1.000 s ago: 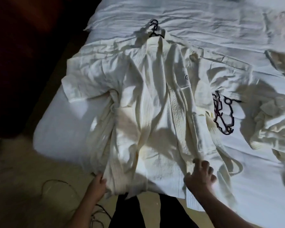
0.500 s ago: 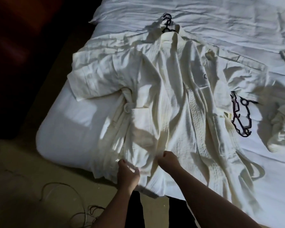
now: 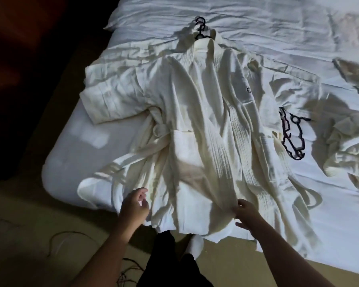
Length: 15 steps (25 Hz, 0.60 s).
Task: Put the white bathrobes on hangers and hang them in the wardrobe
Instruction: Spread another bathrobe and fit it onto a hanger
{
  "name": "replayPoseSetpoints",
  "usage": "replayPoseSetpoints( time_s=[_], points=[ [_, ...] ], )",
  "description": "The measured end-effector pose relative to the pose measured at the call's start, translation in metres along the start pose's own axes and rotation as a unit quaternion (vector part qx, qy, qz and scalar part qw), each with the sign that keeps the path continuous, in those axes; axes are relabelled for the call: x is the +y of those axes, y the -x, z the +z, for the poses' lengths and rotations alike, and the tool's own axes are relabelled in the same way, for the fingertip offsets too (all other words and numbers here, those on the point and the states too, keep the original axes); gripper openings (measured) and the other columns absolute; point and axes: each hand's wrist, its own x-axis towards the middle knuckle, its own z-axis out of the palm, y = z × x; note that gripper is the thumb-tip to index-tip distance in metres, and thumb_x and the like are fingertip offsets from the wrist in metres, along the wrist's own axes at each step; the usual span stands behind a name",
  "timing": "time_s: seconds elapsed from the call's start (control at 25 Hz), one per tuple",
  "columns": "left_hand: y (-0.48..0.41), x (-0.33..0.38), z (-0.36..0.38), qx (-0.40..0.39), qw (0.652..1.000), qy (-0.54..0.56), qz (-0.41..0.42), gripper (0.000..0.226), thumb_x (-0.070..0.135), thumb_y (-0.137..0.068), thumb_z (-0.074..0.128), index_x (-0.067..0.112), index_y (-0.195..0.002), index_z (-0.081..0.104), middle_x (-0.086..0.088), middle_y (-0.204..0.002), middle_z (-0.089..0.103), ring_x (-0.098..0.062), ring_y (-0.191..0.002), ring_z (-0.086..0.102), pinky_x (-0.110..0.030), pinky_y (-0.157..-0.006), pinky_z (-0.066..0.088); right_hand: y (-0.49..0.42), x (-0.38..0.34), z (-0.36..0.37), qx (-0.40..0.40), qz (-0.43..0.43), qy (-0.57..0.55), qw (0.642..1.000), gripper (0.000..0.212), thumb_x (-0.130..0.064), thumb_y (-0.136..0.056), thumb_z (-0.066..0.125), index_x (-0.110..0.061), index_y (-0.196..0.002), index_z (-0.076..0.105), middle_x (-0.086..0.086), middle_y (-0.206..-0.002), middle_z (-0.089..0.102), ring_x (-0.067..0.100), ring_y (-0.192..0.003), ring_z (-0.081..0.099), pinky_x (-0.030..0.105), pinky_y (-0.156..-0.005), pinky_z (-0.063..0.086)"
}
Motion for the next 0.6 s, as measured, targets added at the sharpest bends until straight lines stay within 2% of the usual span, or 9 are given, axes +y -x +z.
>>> replayPoseSetpoints(
  time_s=[0.08,0.16,0.24,0.28,0.36,0.4,0.48,0.56,0.6],
  points=[
    [0.015,0.016,0.045,-0.102,0.991,0.075,-0.037,0.028,0.019,-0.095,0.063,0.021,-0.123,0.066,0.006,-0.108,0.071,-0.007,-0.097,0.067,-0.031,-0.094,0.054,-0.013,0.009,0.005,0.024,-0.013,0.06,0.998,0.02,-0.003,-0.081,0.052,-0.009,-0.093,0.067,0.014,-0.081,0.063,0.026,-0.073,0.056,0.039,-0.064,0.054],
    [0.019,0.02,0.086,-0.162,0.978,0.107,-0.07,0.045,0.04,-0.09,0.066,0.021,-0.13,0.061,0.005,-0.118,0.07,-0.007,-0.102,0.067,-0.033,-0.097,0.054,-0.026,0.018,0.006,0.025,-0.035,0.083,0.996,0.025,-0.011,-0.073,0.052,-0.005,-0.092,0.067,0.017,-0.075,0.063,0.027,-0.065,0.055,0.037,-0.057,0.047],
    [0.02,0.018,0.119,-0.12,0.986,0.097,-0.066,0.053,0.053,-0.079,0.064,0.02,-0.12,0.063,0.001,-0.113,0.068,-0.015,-0.101,0.068,-0.037,-0.091,0.056,-0.033,0.025,0.006,0.004,-0.037,0.084,0.996,0.02,-0.013,-0.074,0.057,-0.007,-0.088,0.07,0.021,-0.08,0.07,0.027,-0.065,0.06,0.035,-0.056,0.045],
    [0.021,0.021,0.127,-0.089,0.99,0.093,-0.064,0.043,0.05,-0.079,0.064,0.018,-0.108,0.063,-0.001,-0.105,0.067,-0.02,-0.096,0.067,-0.037,-0.083,0.055,-0.027,0.025,0.006,-0.002,-0.033,0.067,0.997,0.016,-0.01,-0.077,0.058,-0.007,-0.087,0.07,0.024,-0.083,0.072,0.027,-0.066,0.062,0.034,-0.057,0.046],
    [0.024,0.028,0.132,-0.038,0.993,0.099,-0.051,0.023,0.035,-0.087,0.065,0.013,-0.093,0.06,-0.005,-0.091,0.063,-0.027,-0.087,0.064,-0.034,-0.072,0.047,-0.007,0.02,0.003,-0.021,-0.042,0.013,0.999,0.023,0.003,-0.078,0.048,-0.006,-0.084,0.068,0.02,-0.075,0.069,0.025,-0.062,0.061,0.03,-0.056,0.046],
    [0.025,0.031,0.131,-0.017,0.993,0.106,-0.039,0.019,0.029,-0.09,0.064,0.01,-0.092,0.061,-0.005,-0.089,0.063,-0.028,-0.085,0.063,-0.033,-0.072,0.044,0.006,0.013,0.001,-0.037,-0.05,-0.025,0.998,0.025,0.008,-0.076,0.044,-0.002,-0.084,0.066,0.014,-0.066,0.065,0.023,-0.056,0.059,0.027,-0.053,0.045],
    [0.027,0.032,0.126,0.011,0.993,0.113,-0.018,0.026,0.033,-0.09,0.061,0.009,-0.1,0.064,-0.006,-0.094,0.065,-0.027,-0.089,0.062,-0.036,-0.077,0.047,0.028,0.004,-0.006,-0.101,-0.042,-0.16,0.981,0.025,0.006,-0.074,0.044,0.003,-0.087,0.065,0.01,-0.06,0.061,0.024,-0.051,0.059,0.028,-0.049,0.047],
    [0.036,0.033,0.118,-0.003,0.983,0.179,-0.026,0.038,0.043,-0.088,0.058,0.013,-0.11,0.06,-0.004,-0.1,0.064,-0.025,-0.094,0.061,-0.04,-0.085,0.049,0.046,-0.007,-0.012,-0.183,-0.025,-0.292,0.939,0.029,0.002,-0.08,0.043,0.003,-0.084,0.071,0.015,-0.069,0.066,0.031,-0.057,0.065,0.033,-0.051,0.053],
    [0.039,0.034,0.114,-0.009,0.973,0.229,-0.042,0.042,0.048,-0.084,0.058,0.014,-0.109,0.057,-0.004,-0.098,0.063,-0.025,-0.093,0.06,-0.041,-0.084,0.049,0.048,-0.012,-0.012,-0.207,-0.026,-0.31,0.927,0.029,-0.001,-0.081,0.047,0.001,-0.086,0.075,0.018,-0.077,0.068,0.034,-0.063,0.067,0.036,-0.054,0.053]
  ],
)
